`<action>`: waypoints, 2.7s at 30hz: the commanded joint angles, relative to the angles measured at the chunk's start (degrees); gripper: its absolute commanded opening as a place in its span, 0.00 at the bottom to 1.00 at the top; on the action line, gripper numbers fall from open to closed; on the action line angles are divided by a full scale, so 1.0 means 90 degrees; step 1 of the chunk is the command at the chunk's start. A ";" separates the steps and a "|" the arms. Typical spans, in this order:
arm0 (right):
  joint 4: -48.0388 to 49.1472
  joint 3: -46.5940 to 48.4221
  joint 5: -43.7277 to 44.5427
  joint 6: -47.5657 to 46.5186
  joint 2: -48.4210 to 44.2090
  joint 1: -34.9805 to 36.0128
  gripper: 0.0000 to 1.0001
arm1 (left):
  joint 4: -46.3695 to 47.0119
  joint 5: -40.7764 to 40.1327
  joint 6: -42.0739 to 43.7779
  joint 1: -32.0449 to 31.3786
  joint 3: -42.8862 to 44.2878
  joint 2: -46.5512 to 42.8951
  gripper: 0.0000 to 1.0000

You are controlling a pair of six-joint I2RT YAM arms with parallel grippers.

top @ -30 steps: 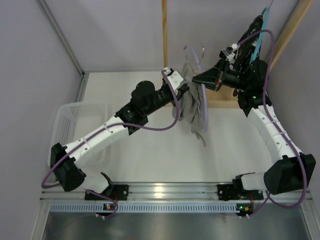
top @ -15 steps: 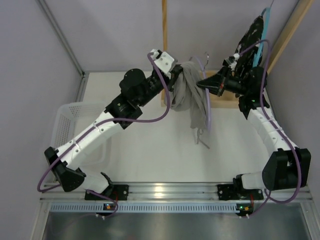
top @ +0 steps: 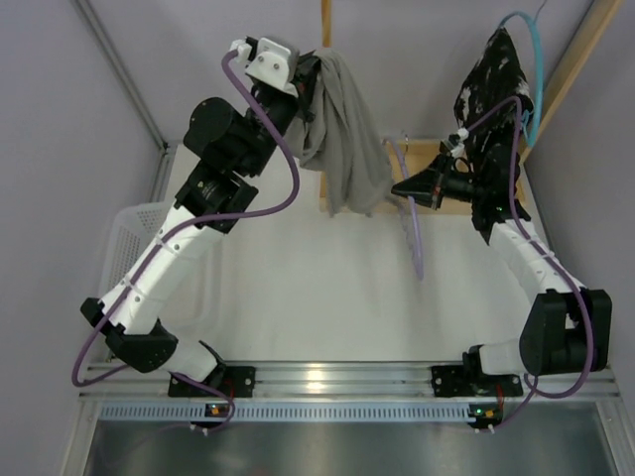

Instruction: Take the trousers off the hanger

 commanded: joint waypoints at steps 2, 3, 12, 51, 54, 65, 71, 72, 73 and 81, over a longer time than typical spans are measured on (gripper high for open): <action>-0.0382 0.0011 -0.0103 -0.0977 0.0003 -0.0099 0.00 | 0.0694 -0.0325 0.0311 0.0142 0.0645 -0.0054 0.00; -0.0480 0.0011 -0.0103 -0.1036 0.0003 -0.0109 0.00 | 0.0694 -0.0364 0.0369 0.0142 0.0665 -0.0054 0.00; -0.0881 0.0206 -0.0112 -0.1388 -0.0143 -0.0089 0.00 | 0.0821 -0.1409 0.0927 0.0629 0.0051 -0.0786 0.00; -0.2688 0.0792 -0.0337 -0.2902 -0.0807 0.0057 0.00 | 0.1691 -0.2279 0.2334 0.5210 -0.4940 -0.4410 0.00; -0.2688 0.0792 -0.0337 -0.2912 -0.0885 0.0057 0.00 | 0.1495 -0.2210 0.2187 0.5210 -0.5154 -0.4410 0.00; -0.3146 0.1163 -0.0103 -0.3263 -0.1227 0.0057 0.00 | 0.0002 -0.2298 0.1748 0.5269 -0.6794 -0.5190 0.00; -0.3419 0.1621 0.0502 -0.3234 -0.1218 0.0057 0.00 | -0.0214 -0.2269 0.1368 0.5279 -0.8123 -0.4968 0.01; -0.3468 0.1777 0.0541 -0.3224 -0.1188 0.0067 0.00 | -0.0272 -0.2249 0.1202 0.5279 -0.8259 -0.4744 0.02; -0.3517 0.1846 0.0552 -0.3215 -0.1140 0.0086 0.00 | -0.0283 -0.2239 0.1200 0.5279 -0.8299 -0.4645 0.04; -0.3605 0.2821 0.0961 -0.3137 -0.0505 0.0232 0.00 | -0.0975 -0.1820 0.0224 0.5269 -0.7588 -0.3717 0.76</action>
